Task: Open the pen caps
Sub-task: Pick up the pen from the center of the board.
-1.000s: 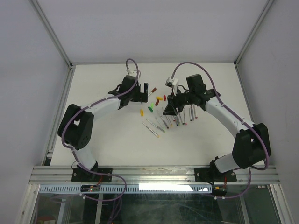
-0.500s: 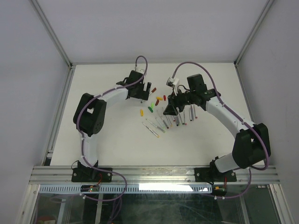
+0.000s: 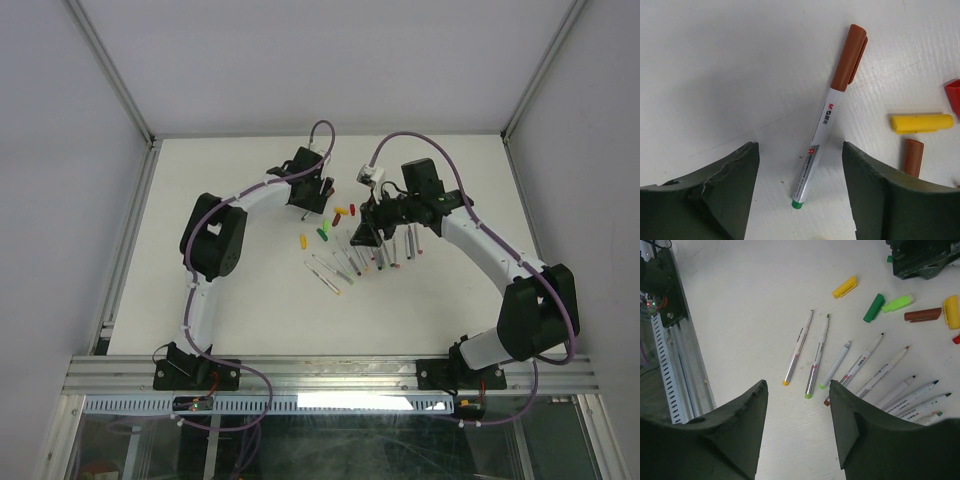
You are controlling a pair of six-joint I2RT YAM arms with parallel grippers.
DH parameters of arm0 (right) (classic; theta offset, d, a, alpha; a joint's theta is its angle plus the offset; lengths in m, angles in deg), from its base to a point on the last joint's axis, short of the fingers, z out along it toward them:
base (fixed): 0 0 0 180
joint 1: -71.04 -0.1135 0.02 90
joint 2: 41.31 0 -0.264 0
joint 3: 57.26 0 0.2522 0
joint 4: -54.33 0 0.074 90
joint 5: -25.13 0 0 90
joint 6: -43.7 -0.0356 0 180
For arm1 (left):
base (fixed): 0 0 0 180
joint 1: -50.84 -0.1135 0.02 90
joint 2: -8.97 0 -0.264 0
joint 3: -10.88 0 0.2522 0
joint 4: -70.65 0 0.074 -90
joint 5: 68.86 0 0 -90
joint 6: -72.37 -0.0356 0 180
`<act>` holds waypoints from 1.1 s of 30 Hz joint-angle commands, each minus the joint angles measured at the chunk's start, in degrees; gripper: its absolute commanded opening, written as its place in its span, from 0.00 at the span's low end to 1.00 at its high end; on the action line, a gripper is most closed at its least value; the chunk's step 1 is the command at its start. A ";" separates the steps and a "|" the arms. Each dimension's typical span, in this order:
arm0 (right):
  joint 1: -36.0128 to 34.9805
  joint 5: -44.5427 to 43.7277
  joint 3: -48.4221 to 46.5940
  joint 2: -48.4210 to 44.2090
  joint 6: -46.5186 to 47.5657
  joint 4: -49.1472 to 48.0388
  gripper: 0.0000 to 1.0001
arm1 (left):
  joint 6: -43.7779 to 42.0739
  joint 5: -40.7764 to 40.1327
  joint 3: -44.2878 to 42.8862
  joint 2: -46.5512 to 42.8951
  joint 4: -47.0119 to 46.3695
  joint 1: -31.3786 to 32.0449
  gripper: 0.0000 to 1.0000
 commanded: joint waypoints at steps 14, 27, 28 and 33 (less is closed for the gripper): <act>0.52 2.68 -0.07 -1.78 0.14 -1.63 0.55 | 0.53 -1.68 -1.10 0.66 1.78 0.36 0.15; 0.45 7.44 1.63 -0.20 -3.08 -4.91 0.55 | 4.29 -6.57 9.96 -12.20 -8.05 -3.16 0.00; 0.51 8.82 2.07 -0.19 -3.47 -5.68 0.55 | 4.63 -6.60 11.27 -13.93 -9.41 -3.17 0.00; 1.01 11.86 7.30 -1.71 -11.96 -17.00 0.55 | 7.84 -3.68 21.32 -24.39 -16.59 -3.17 0.00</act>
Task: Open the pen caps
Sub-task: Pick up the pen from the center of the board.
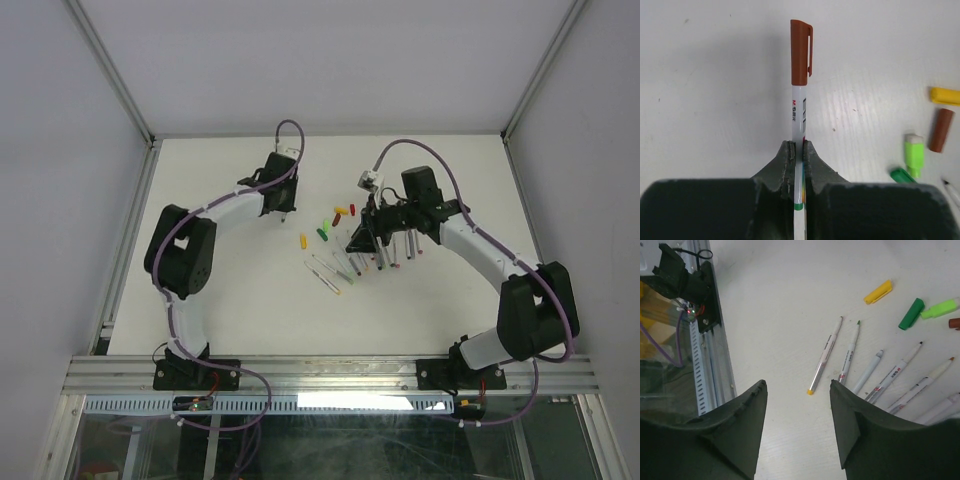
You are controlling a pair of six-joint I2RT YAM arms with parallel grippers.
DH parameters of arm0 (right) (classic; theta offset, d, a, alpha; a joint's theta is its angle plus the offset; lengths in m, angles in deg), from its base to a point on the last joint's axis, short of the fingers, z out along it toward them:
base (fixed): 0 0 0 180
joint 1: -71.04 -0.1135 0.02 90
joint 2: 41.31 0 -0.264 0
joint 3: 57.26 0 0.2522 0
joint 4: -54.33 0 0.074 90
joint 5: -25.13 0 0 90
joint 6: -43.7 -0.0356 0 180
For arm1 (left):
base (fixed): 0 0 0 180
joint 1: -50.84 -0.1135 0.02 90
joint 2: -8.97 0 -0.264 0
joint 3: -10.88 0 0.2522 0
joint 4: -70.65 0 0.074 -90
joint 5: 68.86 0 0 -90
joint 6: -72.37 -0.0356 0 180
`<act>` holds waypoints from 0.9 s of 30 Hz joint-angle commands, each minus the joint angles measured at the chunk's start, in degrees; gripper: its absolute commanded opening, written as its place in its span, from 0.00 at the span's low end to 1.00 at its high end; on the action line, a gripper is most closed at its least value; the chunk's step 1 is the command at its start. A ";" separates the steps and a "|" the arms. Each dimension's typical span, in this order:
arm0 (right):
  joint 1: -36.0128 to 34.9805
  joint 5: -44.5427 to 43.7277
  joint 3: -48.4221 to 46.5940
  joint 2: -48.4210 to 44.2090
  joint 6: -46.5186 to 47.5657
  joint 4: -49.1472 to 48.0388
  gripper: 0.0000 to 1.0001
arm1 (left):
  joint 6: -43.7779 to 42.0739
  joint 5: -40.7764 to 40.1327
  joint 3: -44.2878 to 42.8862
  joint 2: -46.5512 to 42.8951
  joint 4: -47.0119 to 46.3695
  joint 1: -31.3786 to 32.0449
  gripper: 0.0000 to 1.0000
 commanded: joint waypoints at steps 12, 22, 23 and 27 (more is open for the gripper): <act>5.64 10.05 27.38 -10.67 -44.98 -74.08 0.85 | 22.65 15.04 44.53 -45.88 -48.08 5.98 0.00; 5.55 13.86 27.06 -10.04 -49.24 -77.56 0.90 | 30.32 8.74 57.28 -53.63 -62.62 14.73 0.00; 5.48 13.57 27.34 -9.78 -50.00 -78.27 0.90 | 30.83 8.39 58.01 -53.36 -64.64 15.48 0.00; 5.00 11.38 28.11 -9.29 -50.85 -78.97 0.90 | 31.85 5.10 59.94 -51.77 -70.60 19.06 0.00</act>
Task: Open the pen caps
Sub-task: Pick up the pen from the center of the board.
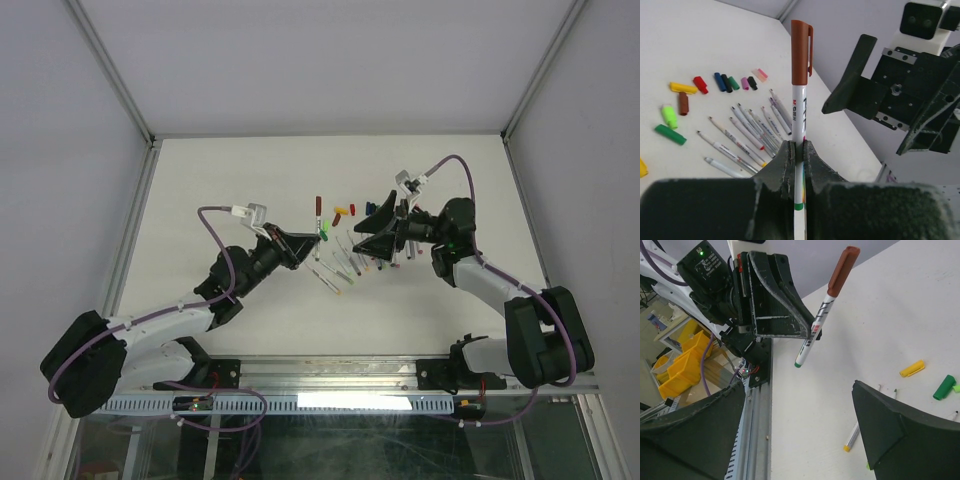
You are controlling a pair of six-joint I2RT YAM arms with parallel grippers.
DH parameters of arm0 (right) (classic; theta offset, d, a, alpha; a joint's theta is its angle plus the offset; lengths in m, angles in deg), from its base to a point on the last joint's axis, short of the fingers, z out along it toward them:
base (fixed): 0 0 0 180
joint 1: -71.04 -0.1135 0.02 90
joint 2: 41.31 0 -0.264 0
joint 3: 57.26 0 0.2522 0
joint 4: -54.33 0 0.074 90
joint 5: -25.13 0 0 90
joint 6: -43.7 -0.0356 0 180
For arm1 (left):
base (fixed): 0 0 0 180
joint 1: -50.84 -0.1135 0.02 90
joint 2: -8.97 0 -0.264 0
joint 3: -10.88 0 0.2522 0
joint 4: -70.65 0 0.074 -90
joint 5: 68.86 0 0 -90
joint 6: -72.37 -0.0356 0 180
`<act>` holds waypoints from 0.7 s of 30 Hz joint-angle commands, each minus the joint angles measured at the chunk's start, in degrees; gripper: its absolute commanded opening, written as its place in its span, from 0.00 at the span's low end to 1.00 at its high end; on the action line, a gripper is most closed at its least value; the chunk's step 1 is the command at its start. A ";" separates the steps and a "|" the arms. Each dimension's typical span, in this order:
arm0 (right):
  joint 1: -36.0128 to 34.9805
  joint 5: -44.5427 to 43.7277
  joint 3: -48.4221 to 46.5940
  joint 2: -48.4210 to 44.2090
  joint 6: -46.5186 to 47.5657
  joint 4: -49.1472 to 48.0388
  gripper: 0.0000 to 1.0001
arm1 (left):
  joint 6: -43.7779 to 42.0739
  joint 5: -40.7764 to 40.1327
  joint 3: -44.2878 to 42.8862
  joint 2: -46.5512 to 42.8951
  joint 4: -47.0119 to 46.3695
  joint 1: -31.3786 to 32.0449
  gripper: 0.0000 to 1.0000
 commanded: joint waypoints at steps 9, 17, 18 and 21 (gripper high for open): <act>-2.41 -7.30 3.03 2.66 -6.78 -11.54 0.90 | 3.42 -8.99 1.39 5.69 -19.06 8.43 0.00; -4.81 -9.75 3.57 3.00 -7.32 -11.90 0.87 | 3.76 -10.19 -1.66 11.41 -21.54 11.73 0.00; -4.79 -10.12 3.57 3.03 -7.52 -11.76 0.86 | 3.79 -10.27 -1.83 11.88 -21.80 11.94 0.00; -4.86 -10.99 3.38 3.04 -8.16 -10.97 0.83 | 4.32 -10.20 -2.21 13.28 -22.67 12.47 0.00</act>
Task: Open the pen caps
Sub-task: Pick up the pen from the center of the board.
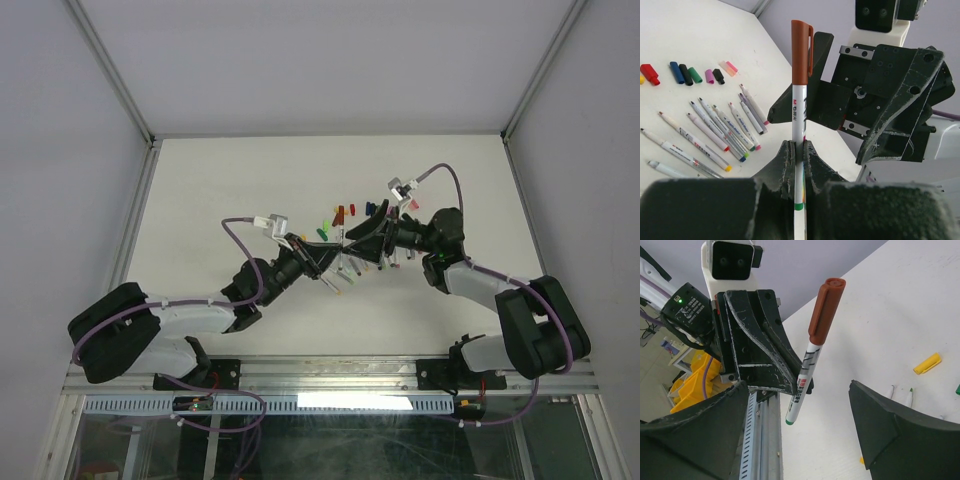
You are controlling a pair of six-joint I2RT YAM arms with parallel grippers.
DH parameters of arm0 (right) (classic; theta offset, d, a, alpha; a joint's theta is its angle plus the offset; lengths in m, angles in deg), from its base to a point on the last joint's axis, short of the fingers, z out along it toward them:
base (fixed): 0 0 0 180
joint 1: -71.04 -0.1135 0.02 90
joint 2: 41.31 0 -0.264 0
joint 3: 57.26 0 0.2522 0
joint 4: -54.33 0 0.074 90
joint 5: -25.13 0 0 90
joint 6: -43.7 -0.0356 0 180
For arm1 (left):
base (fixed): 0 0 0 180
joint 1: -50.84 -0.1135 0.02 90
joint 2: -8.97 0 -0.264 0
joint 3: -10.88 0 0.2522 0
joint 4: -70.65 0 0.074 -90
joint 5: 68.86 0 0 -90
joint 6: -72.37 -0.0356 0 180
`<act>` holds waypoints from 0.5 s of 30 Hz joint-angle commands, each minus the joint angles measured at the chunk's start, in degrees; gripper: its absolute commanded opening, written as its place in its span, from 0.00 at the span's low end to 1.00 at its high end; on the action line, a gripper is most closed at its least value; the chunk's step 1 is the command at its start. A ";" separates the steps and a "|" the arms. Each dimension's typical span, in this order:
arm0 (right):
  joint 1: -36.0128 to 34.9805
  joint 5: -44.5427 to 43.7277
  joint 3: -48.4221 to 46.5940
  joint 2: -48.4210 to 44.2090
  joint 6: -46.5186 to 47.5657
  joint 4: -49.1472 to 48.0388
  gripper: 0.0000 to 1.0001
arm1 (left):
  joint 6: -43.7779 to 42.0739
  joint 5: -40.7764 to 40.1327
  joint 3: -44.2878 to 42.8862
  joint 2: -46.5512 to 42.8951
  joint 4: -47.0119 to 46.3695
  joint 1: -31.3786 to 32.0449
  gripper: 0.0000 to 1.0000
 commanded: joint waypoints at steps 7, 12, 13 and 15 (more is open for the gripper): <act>-0.37 -3.10 -0.78 0.01 -2.58 -2.47 0.70 | 2.26 -1.01 -3.48 4.18 -8.06 2.20 0.00; -0.36 -2.93 -1.31 -0.13 -2.77 -0.88 0.44 | 2.31 -1.12 -3.87 5.12 -8.61 2.58 0.00; -0.34 -2.77 -1.47 -0.01 -2.81 -0.71 0.38 | 2.31 -1.15 -3.92 5.23 -8.63 2.58 0.00; -0.38 -2.50 -1.71 0.08 -2.88 -0.20 0.27 | 2.31 -1.25 -3.95 5.27 -8.62 2.67 0.00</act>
